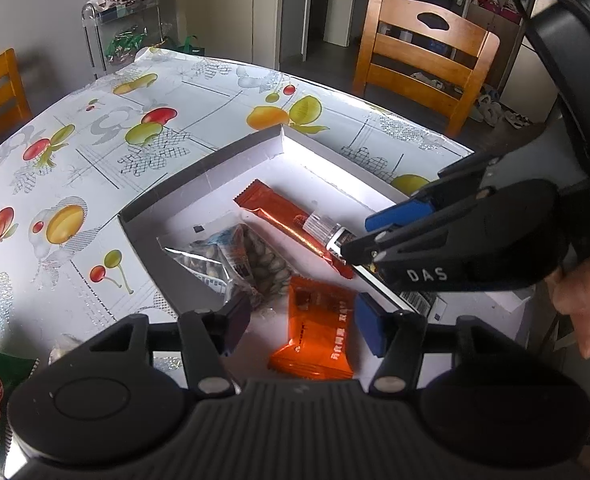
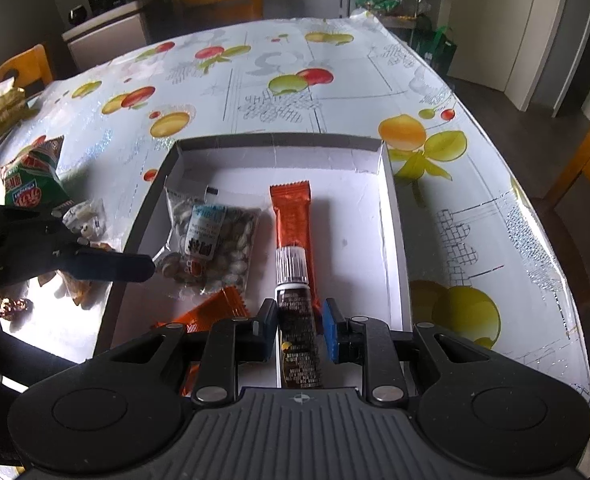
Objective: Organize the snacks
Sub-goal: 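Open right tool to set the tube down while left tool releases the packet, then withdraw both tools from the tray back toward the remaining snacks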
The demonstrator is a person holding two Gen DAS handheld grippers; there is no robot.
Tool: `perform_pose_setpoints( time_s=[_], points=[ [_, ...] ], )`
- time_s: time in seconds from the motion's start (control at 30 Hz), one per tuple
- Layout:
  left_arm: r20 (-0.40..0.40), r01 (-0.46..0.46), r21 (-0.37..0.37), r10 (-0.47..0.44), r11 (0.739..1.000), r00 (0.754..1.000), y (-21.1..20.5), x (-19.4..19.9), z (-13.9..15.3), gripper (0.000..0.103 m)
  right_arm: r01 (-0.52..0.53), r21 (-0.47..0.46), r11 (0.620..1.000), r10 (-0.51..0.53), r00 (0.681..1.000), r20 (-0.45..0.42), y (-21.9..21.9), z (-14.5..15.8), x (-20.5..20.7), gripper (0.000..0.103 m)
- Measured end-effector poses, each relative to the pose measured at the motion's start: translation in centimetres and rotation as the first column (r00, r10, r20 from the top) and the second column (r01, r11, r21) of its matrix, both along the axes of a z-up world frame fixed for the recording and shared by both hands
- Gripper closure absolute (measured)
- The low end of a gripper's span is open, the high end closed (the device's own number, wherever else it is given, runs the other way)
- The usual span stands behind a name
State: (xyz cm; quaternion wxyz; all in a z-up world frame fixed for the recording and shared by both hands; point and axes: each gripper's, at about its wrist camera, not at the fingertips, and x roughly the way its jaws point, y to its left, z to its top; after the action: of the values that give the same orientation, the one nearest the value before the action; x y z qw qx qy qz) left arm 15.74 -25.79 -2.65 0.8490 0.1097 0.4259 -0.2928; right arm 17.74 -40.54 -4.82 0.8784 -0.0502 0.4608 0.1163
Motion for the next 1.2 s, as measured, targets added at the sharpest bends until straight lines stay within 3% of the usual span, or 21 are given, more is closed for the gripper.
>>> perform_pose_setpoints(
  time_s=[0.23, 0.67, 1.2],
  points=[
    [0.009, -0.009, -0.011, 0.009, 1.0, 1.0, 0.7, -0.4, 0.6, 0.045, 0.002, 0.001, 1.0, -0.002, 1.0, 0.024, 0.4, 0.8, -0.2, 0.075],
    [0.046, -0.053, -0.031, 0.054, 0.998, 0.997, 3.2, -1.9, 2.3, 0.045, -0.053, 0.013, 0.999, 0.052, 0.994, 0.096, 3.3, 3.4, -0.9, 0.06],
    [0.069, -0.203, -0.047, 0.206, 0.978, 0.976, 9.1, -4.0, 3.9, 0.033, -0.177, 0.032, 0.984, 0.172, 0.977, 0.127, 8.3, 4.5, -1.5, 0.047]
  ],
)
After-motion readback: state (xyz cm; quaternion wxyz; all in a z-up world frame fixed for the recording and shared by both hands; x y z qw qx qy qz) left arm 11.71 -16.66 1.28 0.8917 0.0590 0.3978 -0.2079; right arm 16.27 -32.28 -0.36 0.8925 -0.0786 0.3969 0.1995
